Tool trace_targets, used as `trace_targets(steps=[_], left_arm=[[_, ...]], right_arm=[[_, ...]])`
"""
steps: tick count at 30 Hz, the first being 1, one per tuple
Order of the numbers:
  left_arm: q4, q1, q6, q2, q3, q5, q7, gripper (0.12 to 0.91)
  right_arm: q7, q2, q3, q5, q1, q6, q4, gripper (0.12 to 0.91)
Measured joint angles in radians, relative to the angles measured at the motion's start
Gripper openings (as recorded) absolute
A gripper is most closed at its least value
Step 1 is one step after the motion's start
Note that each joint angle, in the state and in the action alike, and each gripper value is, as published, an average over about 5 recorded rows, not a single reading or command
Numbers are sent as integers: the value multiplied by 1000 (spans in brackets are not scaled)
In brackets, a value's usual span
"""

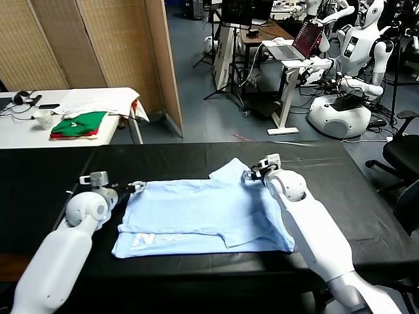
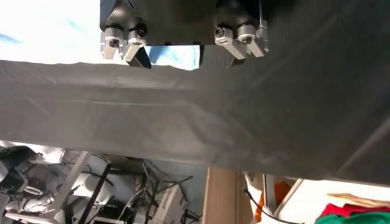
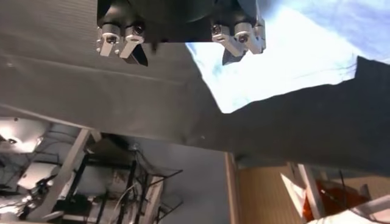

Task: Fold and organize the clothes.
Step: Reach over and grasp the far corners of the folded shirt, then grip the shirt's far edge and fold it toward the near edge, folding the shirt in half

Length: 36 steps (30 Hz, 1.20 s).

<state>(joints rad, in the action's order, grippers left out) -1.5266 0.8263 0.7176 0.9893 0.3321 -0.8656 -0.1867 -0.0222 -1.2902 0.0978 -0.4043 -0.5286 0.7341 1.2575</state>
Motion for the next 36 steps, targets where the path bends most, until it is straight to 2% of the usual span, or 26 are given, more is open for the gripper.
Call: trace_targets(steps=[7,8,11,17,21,28,36], left_arm=[[-7,15,1,-7,1,9,9,286],[-8,16,1,-8,1,9,11,248],[-15,16,1,-11,1,10,16,170],[-43,18,-12,-12,4,12,12,147],[-75,33,-17,-21,17,11,8,147],[-168,92,-21,-58,54,0,-1,147],[-312,225,-16,-113,112,16,-13,147]], right_arm=[[6,-6,3,11,-2,-3,-6,208],[7,-6,5,12,-3,-9,-5,173],[7,-6,12,17,-12,-53,2,141],[9,13,36,27,-42,-162,42,141],[13,37,61,28,-81,-187,106,141],[8,99,121,28,-201,-152,280,141],[-11,166,184,55,-373,-78,523,141]])
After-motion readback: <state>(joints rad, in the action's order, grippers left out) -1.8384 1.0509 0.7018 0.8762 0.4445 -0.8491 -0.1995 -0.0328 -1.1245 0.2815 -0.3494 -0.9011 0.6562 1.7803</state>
